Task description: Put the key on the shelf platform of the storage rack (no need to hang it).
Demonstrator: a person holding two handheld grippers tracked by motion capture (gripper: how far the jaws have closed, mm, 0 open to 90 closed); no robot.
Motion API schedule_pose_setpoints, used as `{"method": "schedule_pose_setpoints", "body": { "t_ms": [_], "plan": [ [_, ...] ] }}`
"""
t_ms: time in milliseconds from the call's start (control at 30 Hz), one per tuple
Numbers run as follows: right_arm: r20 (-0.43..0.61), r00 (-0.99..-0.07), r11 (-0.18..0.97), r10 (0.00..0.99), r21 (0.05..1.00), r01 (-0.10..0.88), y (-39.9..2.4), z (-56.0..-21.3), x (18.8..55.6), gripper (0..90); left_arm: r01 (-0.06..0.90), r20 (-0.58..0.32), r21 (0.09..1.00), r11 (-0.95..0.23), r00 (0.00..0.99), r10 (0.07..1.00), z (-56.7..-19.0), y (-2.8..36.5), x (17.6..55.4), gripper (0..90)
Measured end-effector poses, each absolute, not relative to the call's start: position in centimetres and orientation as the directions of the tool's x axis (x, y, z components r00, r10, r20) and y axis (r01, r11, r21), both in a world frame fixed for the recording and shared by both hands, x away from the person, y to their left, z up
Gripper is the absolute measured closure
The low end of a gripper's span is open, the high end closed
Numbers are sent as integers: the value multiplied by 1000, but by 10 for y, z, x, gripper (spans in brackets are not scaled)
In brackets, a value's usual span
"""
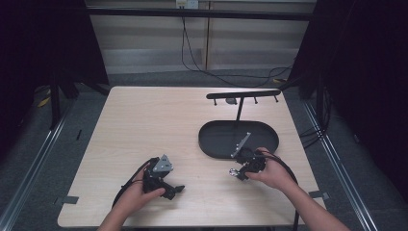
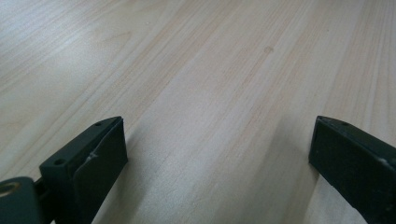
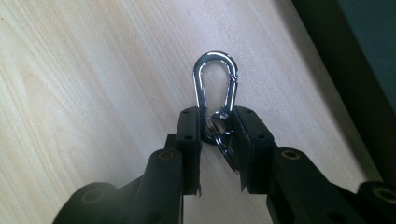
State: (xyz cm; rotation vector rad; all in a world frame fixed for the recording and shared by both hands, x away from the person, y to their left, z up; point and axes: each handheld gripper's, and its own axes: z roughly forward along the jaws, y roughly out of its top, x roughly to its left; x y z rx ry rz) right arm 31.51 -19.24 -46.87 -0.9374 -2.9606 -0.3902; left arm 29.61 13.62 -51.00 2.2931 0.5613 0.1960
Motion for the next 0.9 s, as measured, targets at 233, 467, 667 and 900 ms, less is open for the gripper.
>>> {"method": "schedule_pose_setpoints", "body": {
  "t_ms": [233,467,667,900],
  "plan": [
    [92,-814,784,574,225,579,-197,-461,315,734,336,-28,710,-619,892,452,-510,136,296,39],
    [93,-811,782,578,219,583,-199,-449,315,738,336,-28,709,-620,892,452,-510,136,296,39],
    [93,-811,782,578,222,583,-200,-443,316,739,336,-28,709,-620,892,451,-510,136,296,39],
    [91,-810,781,580,221,584,-204,-433,317,738,336,-28,709,-620,892,451,-510,136,296,39]
  ]
}}
